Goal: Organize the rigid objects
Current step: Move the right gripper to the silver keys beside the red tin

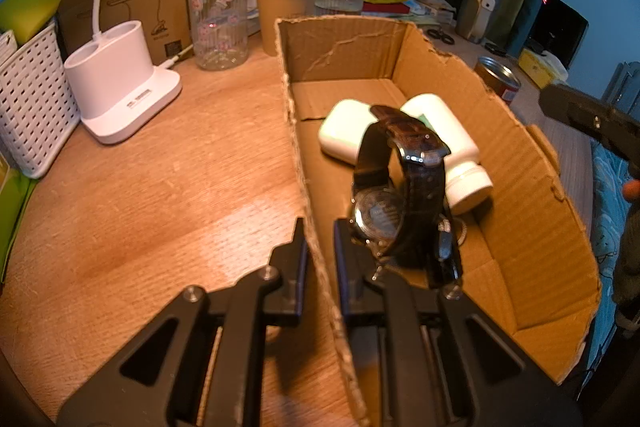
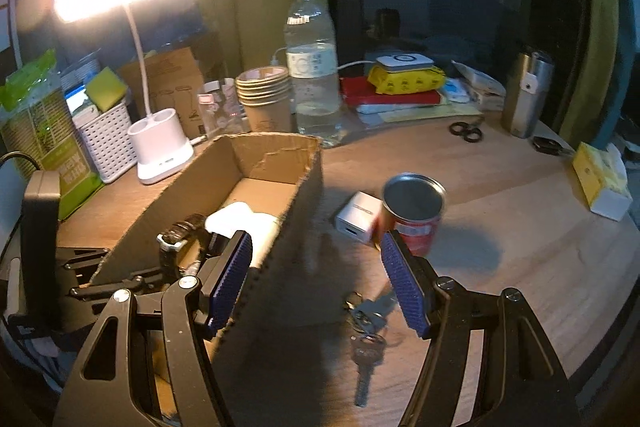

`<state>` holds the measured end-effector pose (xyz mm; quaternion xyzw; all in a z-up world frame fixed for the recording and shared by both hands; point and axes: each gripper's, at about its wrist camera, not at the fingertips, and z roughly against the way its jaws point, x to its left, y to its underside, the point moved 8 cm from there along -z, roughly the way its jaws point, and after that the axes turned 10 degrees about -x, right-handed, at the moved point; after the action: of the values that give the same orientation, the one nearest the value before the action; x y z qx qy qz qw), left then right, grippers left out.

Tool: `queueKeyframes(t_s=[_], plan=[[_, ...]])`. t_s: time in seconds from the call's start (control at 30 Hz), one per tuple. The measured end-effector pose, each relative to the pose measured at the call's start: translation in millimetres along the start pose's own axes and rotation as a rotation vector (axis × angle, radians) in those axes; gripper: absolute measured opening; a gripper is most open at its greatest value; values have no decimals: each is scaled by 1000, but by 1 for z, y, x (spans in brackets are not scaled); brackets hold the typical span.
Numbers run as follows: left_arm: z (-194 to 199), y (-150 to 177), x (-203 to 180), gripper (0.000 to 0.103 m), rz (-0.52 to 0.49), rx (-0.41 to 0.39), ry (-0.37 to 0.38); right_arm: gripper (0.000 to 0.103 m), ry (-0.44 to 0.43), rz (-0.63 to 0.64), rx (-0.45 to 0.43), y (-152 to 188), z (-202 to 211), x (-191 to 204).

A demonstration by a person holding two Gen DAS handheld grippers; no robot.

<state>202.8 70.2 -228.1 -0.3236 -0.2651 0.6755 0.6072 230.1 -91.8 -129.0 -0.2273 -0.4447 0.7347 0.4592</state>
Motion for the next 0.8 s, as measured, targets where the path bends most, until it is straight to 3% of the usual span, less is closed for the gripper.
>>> queueKeyframes(t_s=[0.4,0.8], plan=[[0,0,0,13,0,0,0,70,84,-33,62,39,-5,-32],[0,0,0,13,0,0,0,70,111,8,122,63,-18,-31]])
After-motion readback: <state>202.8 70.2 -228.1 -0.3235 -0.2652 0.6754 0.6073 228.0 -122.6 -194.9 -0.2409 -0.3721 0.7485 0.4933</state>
